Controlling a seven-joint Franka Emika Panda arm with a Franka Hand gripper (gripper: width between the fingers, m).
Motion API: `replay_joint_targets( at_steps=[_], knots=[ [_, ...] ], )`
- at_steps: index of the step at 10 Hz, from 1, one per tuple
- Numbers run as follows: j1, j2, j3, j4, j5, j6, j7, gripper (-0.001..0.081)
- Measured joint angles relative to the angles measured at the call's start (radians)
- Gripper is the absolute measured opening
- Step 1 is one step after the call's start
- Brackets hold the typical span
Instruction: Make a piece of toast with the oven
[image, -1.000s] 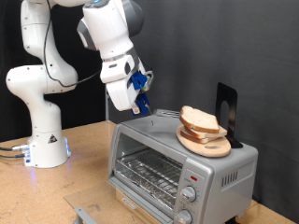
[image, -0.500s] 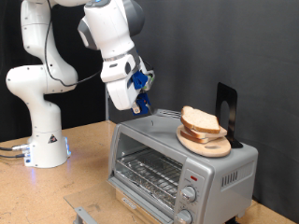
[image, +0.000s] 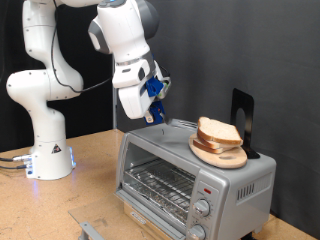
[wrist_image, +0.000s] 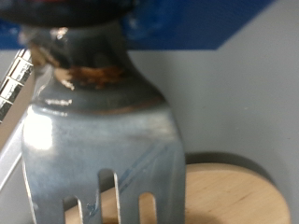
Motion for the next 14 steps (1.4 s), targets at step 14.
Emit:
replay_joint_targets(
  at_steps=[14],
  knots=[
    [0.002, 0.117, 0.091, 0.09, -0.069, 0.089, 0.075, 0.0391]
  ],
)
